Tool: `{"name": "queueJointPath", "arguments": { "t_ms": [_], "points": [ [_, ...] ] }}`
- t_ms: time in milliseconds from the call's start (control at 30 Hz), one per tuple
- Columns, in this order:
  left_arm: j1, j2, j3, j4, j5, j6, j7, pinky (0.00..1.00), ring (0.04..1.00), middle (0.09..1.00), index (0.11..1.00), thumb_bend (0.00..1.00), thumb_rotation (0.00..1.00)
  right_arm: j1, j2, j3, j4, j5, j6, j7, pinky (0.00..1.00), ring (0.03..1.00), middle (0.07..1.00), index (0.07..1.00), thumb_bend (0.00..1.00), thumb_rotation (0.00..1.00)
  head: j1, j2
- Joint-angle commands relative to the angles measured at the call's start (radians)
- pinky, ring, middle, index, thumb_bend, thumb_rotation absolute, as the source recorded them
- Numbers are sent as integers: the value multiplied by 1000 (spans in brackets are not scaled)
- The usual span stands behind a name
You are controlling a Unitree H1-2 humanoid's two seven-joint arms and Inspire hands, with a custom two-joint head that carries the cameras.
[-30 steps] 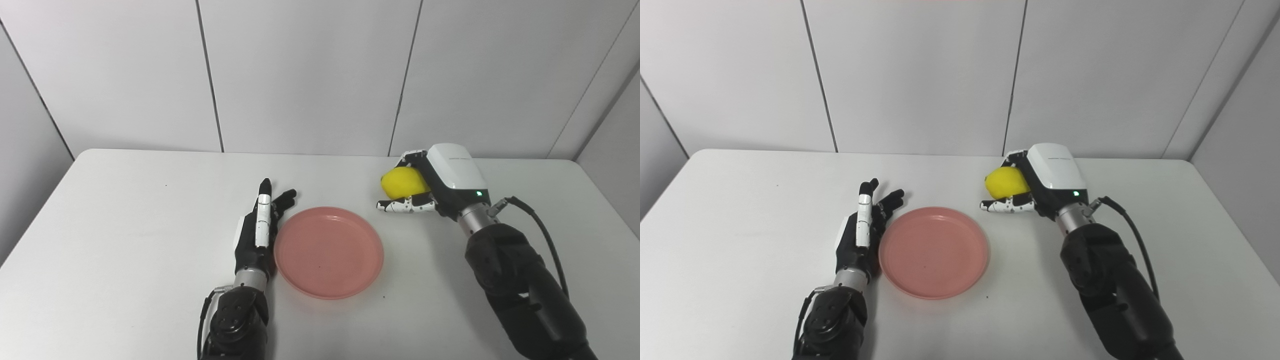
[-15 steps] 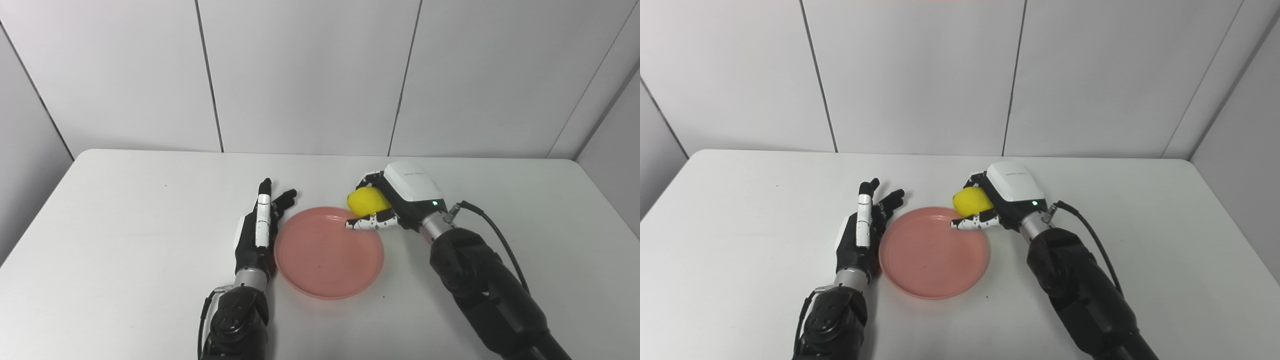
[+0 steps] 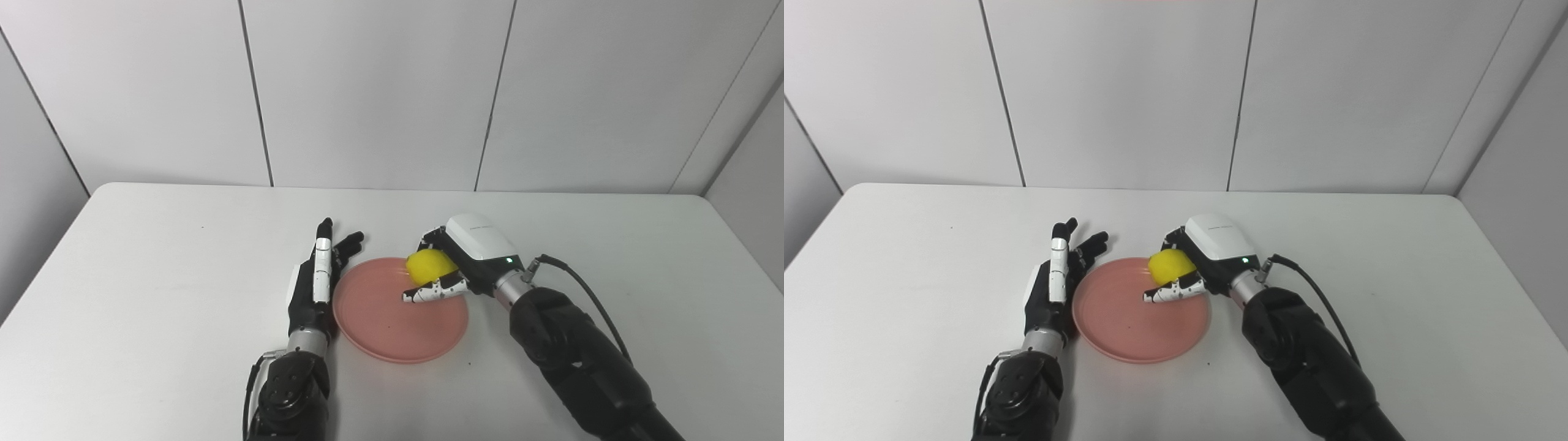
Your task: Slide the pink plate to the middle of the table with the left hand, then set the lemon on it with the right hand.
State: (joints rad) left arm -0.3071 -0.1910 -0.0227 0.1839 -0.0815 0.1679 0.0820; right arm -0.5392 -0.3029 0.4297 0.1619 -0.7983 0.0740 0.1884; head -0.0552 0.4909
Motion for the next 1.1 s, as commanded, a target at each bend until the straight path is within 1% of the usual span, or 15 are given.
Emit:
{"name": "queueJointPath", "arguments": {
  "t_ms": [0,133,200,367,433,567,700,767,833,900,1067],
  "points": [
    [28,-25,-5,49,-2,55,3,977,849,784,966,716,992,-53,17,16,-37,10,-37,23,248,312,382,461,520,477,0,1],
    [27,-22,-8,51,0,53,0,994,862,780,970,703,999,-61,22,30,-42,13,-56,29,275,343,407,474,522,463,2,0],
    [25,-22,-8,57,0,47,0,994,859,777,970,701,998,-63,26,33,-46,16,-60,36,267,332,393,460,526,453,4,2],
    [21,-18,-13,65,7,44,1,989,864,773,971,704,1000,-73,35,43,-85,17,-47,81,277,342,404,466,528,454,3,1],
    [21,-20,-12,67,5,45,1,989,874,776,971,705,1000,-75,36,43,-99,17,-44,93,253,313,377,439,529,456,2,1],
    [21,-24,-10,68,1,45,1,987,874,782,975,703,1000,-82,33,39,-127,16,-37,118,232,287,357,429,526,463,2,1],
    [24,-26,-12,65,-2,44,-2,993,864,788,980,702,1000,-88,28,36,-144,15,-36,138,240,296,364,437,524,480,3,3],
    [24,-26,-12,63,-1,45,-2,994,860,790,982,709,1000,-89,27,35,-150,16,-36,149,244,300,365,434,524,468,3,4],
    [24,-26,-13,62,0,46,-2,999,862,790,984,708,1000,-89,26,37,-154,13,-37,157,255,315,379,451,522,441,3,4],
    [24,-26,-13,61,-1,47,-1,998,868,791,982,701,1000,-88,24,39,-157,6,-35,163,272,336,400,468,523,450,1,5],
    [23,-26,-10,59,-7,53,-3,999,872,796,985,697,1000,-86,19,40,-159,5,-41,181,269,327,392,466,520,449,-3,8]
  ]
}}
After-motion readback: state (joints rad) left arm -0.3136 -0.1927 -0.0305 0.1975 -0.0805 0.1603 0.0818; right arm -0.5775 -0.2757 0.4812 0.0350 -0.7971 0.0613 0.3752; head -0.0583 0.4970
